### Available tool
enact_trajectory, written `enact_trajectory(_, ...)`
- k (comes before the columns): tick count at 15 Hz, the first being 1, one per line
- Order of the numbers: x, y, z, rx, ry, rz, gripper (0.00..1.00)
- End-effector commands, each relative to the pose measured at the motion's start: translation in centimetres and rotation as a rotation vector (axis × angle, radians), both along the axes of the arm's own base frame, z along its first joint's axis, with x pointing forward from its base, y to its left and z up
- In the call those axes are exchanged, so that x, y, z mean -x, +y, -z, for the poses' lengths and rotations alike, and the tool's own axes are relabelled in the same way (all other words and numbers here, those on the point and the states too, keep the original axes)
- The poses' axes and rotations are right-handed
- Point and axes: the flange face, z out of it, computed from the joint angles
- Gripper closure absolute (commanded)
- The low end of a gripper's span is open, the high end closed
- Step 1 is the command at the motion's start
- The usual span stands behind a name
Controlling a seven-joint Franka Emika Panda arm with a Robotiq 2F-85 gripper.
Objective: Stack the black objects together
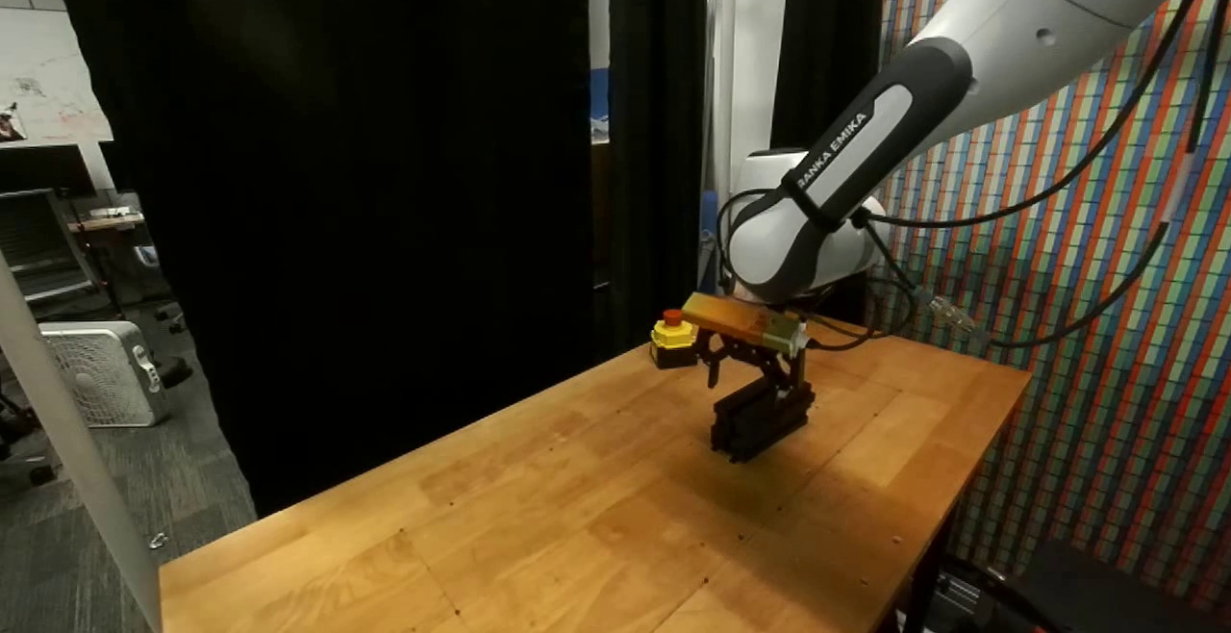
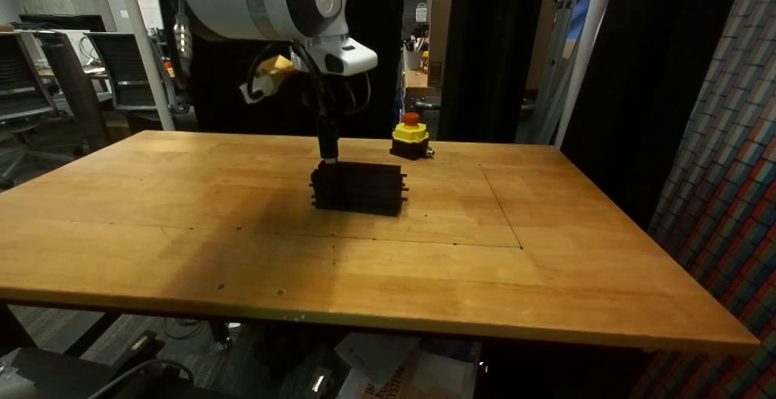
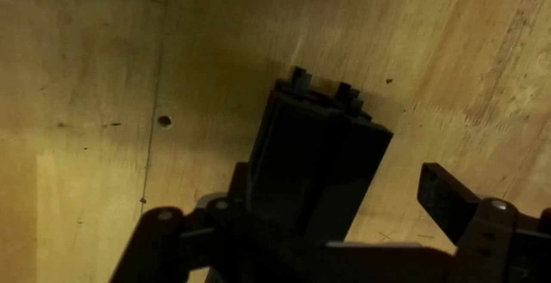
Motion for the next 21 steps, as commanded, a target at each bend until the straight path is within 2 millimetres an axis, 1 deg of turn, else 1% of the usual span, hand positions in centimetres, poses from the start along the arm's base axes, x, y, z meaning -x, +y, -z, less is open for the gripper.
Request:
enact_trajectory(1,3.4,0.8,-5.1,-0.013,0.01,-0.206,0.0)
enact_trajectory(4,6.6,0.1,-8.6,-0.033,0.048,-0.379,0.0)
enact_trajectory(8,11.5,-1.4,-13.5,-0.054,0.115,-0.615,0.0)
enact_trajectory(11,15.2,-2.1,-16.6,-0.067,0.172,-0.784,0.0)
enact_trajectory(12,16.4,-2.2,-17.4,-0.071,0.194,-0.839,0.0)
enact_trajectory(14,18.5,-2.4,-18.7,-0.074,0.232,-0.949,0.0)
enact_trajectory(17,21.2,-2.6,-19.7,-0.051,0.279,-1.111,0.0)
enact_trajectory(19,22.4,-2.9,-20.1,-0.019,0.291,-1.214,0.0)
enact_trajectory(21,23.3,-3.3,-20.2,0.01,0.282,-1.281,0.0)
